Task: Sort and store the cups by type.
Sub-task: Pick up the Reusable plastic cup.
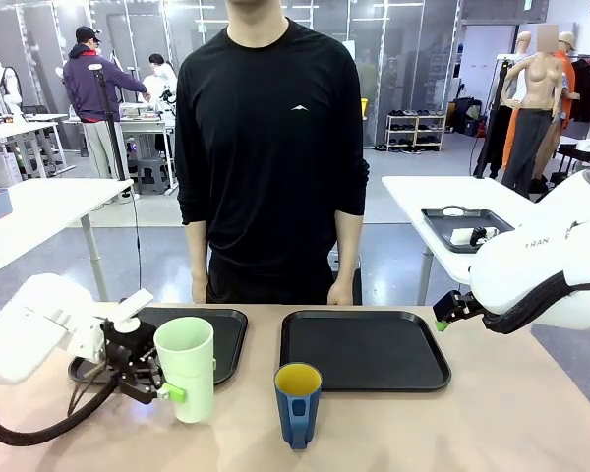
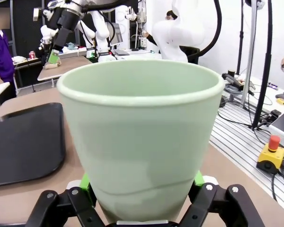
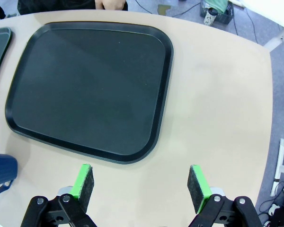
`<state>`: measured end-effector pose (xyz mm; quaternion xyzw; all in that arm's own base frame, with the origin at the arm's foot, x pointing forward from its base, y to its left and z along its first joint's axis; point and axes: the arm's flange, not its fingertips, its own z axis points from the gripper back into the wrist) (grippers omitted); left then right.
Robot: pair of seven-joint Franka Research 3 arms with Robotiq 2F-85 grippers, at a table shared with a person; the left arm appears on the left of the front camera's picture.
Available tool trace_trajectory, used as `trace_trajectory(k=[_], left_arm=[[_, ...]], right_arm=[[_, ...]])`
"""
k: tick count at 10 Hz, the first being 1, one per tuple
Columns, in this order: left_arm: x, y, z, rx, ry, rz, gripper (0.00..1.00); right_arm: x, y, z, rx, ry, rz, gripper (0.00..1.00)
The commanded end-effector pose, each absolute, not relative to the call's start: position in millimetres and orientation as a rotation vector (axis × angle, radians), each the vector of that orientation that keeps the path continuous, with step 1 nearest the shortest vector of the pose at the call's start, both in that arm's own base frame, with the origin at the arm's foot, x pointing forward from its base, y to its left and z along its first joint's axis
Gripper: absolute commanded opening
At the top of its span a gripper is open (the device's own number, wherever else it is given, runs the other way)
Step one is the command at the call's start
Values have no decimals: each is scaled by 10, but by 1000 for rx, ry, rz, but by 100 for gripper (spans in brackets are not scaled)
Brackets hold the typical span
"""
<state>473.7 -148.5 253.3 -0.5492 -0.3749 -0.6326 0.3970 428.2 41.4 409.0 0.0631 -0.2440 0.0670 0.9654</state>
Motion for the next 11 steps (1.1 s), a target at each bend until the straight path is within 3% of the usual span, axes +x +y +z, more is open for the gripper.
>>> trace_trajectory(k=[1,7,11], left_arm=[[4584,-1302,2737,-1398,-981,-1581,7],[4422,-950,2858,-1342,-1045,-1550,7],[4492,-968,2805,-1337,-1011,-1533,7]], right_arm=[[4276,409,4076,133,-491,134,100],[4276,409,4076,133,-491,134,100],[4276,409,4076,133,-491,134,100]])
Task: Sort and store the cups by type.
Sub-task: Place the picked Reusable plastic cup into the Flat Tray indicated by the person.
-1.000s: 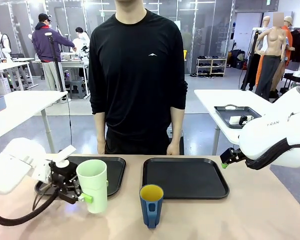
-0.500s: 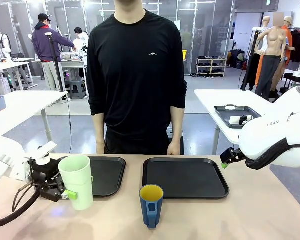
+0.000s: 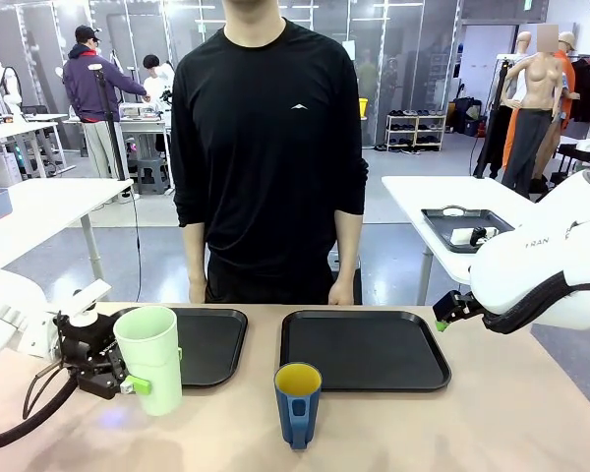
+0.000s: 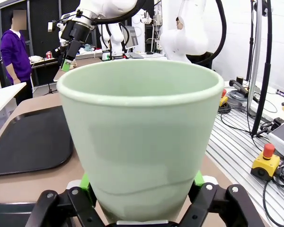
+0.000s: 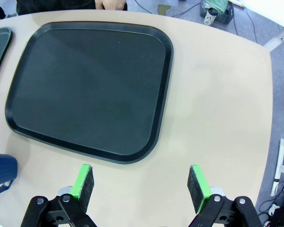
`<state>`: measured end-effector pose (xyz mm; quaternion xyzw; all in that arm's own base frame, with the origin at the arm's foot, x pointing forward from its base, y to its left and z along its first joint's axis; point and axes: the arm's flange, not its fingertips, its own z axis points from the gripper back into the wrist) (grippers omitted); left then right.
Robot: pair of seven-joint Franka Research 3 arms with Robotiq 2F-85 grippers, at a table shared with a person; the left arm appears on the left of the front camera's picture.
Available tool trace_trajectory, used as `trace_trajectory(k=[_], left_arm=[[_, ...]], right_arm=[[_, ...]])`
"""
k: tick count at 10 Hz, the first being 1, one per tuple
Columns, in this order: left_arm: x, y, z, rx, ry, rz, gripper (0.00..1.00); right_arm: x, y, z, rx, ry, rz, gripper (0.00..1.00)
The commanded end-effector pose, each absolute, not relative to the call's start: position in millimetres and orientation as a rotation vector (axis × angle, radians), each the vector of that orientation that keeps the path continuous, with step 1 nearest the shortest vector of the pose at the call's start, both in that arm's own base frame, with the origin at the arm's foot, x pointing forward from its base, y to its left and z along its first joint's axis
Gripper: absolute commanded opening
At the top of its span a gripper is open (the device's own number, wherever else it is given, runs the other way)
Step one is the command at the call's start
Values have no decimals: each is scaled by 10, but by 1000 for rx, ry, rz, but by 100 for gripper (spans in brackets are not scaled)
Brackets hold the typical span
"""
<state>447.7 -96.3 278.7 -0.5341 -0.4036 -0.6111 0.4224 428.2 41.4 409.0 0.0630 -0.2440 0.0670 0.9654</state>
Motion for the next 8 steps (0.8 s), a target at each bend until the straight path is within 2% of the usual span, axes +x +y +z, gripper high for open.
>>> trace_trajectory(k=[1,8], left_arm=[[4492,-968,2805,-1337,-1011,-1533,7],[4492,-968,2805,-1337,-1011,-1533,7]], right_arm=[[4276,409,4076,133,-491,134,100],[4276,409,4076,133,-491,134,100]])
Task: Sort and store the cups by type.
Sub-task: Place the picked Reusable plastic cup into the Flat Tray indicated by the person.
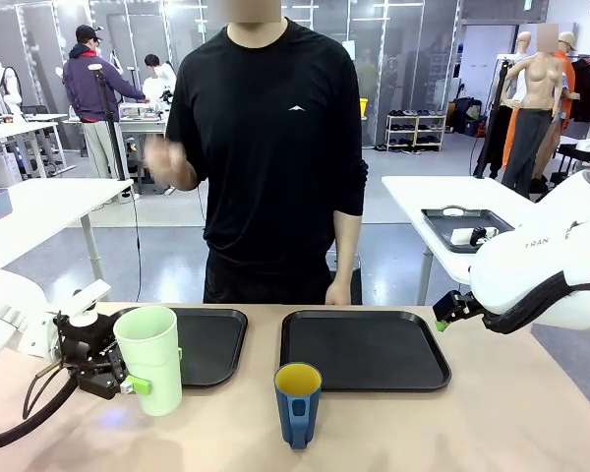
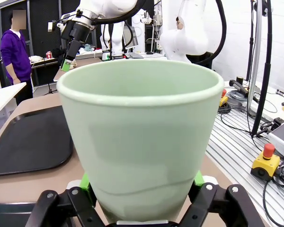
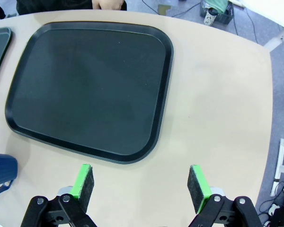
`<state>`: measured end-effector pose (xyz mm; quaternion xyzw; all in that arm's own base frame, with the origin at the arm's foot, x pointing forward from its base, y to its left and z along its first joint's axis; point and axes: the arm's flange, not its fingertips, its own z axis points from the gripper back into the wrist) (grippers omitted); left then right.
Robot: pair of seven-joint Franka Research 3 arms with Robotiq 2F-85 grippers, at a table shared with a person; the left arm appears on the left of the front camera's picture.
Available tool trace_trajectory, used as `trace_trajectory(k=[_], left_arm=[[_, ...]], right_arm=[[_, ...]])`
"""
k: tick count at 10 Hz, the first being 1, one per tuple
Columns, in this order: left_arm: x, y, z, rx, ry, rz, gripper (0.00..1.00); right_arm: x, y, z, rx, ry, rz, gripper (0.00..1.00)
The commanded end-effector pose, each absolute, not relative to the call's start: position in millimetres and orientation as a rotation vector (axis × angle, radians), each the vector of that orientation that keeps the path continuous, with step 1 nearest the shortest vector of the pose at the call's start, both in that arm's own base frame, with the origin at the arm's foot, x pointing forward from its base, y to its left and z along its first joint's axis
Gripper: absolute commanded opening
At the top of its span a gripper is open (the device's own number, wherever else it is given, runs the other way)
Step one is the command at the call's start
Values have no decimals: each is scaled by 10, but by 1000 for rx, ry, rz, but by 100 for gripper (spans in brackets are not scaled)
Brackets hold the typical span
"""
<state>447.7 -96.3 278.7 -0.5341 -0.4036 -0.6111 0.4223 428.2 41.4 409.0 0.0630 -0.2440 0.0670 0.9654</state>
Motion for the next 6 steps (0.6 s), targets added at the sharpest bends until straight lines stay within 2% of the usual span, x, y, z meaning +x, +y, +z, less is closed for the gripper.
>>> trace_trajectory(k=[1,6], left_arm=[[4492,-968,2805,-1337,-1011,-1533,7],[4492,-968,2805,-1337,-1011,-1533,7]], right_arm=[[4276,409,4076,133,-491,134,100],[4276,409,4076,133,-491,134,100]])
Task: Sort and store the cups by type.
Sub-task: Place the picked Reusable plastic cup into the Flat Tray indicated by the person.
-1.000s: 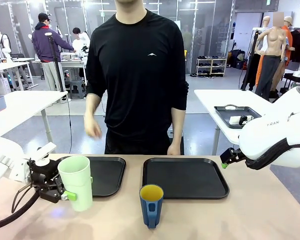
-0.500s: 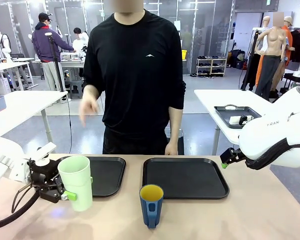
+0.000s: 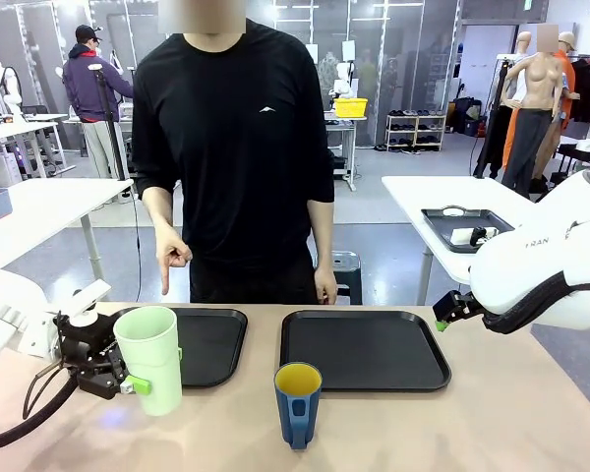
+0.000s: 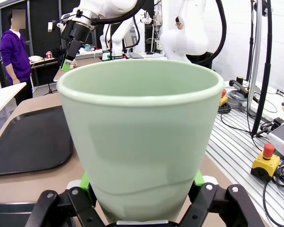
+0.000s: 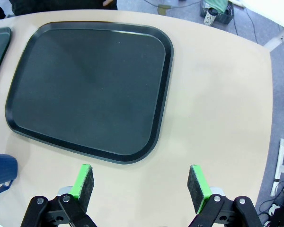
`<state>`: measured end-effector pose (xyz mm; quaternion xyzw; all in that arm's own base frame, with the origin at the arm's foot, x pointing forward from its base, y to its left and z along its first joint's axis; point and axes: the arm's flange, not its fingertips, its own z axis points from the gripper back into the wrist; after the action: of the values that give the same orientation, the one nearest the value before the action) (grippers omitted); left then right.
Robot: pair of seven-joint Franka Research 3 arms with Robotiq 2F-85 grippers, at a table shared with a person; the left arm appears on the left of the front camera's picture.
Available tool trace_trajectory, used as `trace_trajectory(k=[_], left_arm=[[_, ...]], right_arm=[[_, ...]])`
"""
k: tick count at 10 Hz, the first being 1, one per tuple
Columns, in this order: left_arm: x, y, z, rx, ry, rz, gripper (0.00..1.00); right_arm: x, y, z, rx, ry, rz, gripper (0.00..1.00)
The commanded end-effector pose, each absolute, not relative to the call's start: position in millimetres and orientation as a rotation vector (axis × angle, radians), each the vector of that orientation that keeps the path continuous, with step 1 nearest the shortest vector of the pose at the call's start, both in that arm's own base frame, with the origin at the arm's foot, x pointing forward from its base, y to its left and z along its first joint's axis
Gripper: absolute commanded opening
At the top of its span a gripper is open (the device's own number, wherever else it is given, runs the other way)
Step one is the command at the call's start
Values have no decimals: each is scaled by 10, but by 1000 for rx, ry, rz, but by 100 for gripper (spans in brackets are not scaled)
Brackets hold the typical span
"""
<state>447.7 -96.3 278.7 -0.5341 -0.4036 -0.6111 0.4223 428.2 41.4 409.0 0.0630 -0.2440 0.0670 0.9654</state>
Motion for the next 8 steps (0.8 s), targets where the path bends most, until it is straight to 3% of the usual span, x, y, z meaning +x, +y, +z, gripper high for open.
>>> trace_trajectory(k=[1,4,5,8], left_arm=[[4492,-968,2805,-1337,-1011,-1533,7],[4492,-968,2805,-1337,-1011,-1533,7],[4477,-963,2787,-1337,-1011,-1530,84],[4786,-738,2816,-1272,-1088,-1523,84]], right_arm=[[4276,409,4076,133,-491,134,100],[4276,409,4076,133,-491,134,100],[4276,409,4076,133,-491,134,100],[4276,409,4076,133,-491,134,100]])
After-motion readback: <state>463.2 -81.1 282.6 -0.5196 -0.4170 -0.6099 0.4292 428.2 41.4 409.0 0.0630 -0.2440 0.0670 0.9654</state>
